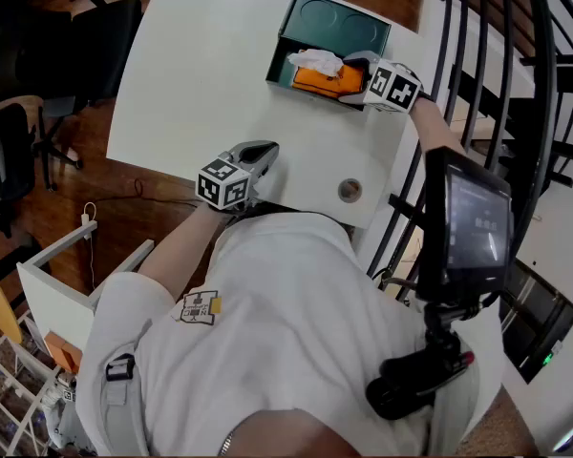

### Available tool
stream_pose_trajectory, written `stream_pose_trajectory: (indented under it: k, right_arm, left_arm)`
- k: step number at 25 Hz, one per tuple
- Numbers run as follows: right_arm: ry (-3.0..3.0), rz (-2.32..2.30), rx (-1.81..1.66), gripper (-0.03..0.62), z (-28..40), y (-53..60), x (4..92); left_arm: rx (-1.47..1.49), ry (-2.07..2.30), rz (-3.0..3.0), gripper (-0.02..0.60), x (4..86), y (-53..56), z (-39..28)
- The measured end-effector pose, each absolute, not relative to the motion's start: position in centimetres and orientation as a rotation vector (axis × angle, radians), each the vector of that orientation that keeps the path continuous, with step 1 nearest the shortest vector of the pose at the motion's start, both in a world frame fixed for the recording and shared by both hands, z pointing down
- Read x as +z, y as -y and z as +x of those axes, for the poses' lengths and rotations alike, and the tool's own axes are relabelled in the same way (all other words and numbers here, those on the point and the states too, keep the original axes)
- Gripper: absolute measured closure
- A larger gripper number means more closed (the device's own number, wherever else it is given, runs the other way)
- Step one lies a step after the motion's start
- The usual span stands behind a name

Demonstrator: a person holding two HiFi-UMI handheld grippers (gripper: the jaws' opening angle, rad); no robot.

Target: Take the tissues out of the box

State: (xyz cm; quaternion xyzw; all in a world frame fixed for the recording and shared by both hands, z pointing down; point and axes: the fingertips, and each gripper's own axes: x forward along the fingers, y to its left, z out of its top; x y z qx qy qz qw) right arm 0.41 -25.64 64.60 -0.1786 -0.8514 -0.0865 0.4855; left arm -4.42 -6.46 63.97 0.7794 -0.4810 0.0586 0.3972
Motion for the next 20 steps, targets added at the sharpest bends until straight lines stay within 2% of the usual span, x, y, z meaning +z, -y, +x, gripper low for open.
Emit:
stream_pose_trajectory:
  k: [3,6,7,13,20]
  right_arm:
    - [2.058,-0.431,-0.23,0.255,0.2,25.5,65.0]
    - [2.057,-0.411,-0.238,0.338,0.2,25.7,65.0]
    - [2.057,-0.407,-0.241,0.345,0.1,25.7,64.9]
    - [2.057,-0.384,-0.278,0.35,0.3,25.6,63.1]
    - [2.2,-0.305,-0.336,0.349,-2.6,26.4,54.9]
  left_arm:
    - [0.153,1.218,1.968,0.581,64.2,6.6,-4.6]
    - [0.158,1.207,1.972,0.581,64.5,6.6,-4.4]
    - [0.159,1.204,1.975,0.581,64.5,6.6,-4.3]
    - [0.142,1.208,1.992,0.581,64.1,6.7,-5.0]
    - [0.11,1.197,2.019,0.581,63.6,6.3,-5.3]
